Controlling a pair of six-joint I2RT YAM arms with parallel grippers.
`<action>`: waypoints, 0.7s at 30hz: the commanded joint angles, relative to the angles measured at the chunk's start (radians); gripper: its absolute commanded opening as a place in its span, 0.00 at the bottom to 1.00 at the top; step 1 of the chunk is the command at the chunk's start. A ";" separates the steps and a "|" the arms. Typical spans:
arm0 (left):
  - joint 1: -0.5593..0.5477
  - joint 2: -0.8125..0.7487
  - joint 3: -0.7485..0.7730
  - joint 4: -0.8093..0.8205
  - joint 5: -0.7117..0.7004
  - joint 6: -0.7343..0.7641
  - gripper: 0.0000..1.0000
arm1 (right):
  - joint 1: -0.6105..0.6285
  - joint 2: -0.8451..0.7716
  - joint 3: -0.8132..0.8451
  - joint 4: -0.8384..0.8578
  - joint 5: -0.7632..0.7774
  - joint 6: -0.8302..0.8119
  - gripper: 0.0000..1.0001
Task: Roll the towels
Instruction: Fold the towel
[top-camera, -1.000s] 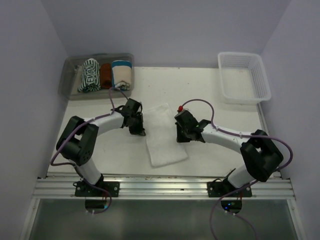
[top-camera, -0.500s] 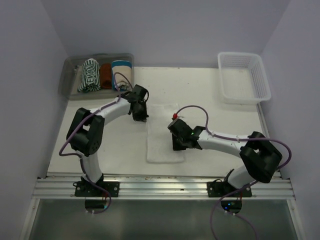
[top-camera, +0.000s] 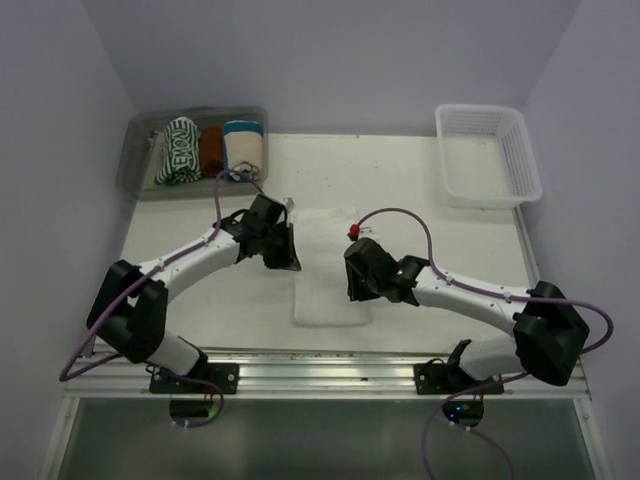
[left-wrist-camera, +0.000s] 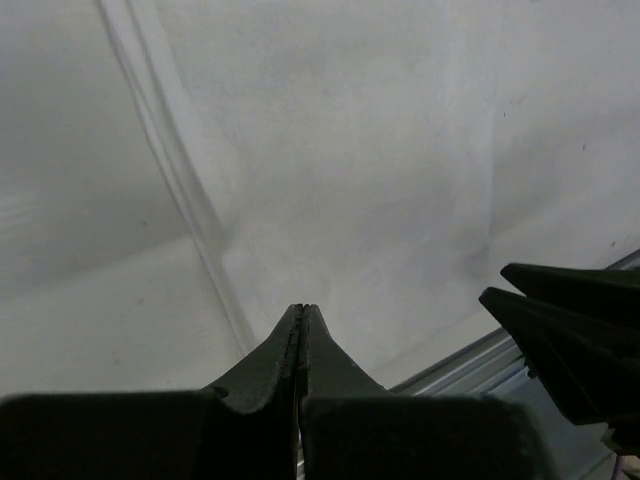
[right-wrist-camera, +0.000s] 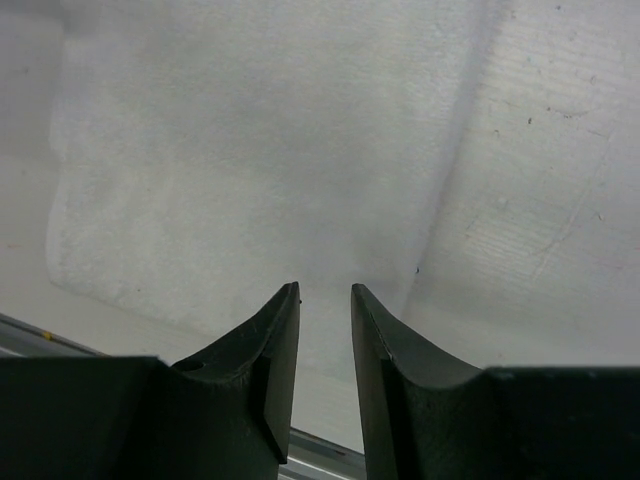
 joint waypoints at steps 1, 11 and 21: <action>-0.070 0.029 -0.044 0.089 0.129 -0.015 0.00 | 0.005 0.025 -0.009 -0.035 0.030 -0.026 0.31; -0.097 0.066 -0.156 0.083 0.143 0.034 0.00 | 0.005 0.093 -0.064 0.030 -0.001 -0.022 0.25; -0.110 0.033 -0.102 0.017 0.088 0.075 0.00 | 0.068 0.050 -0.083 0.002 0.071 0.058 0.11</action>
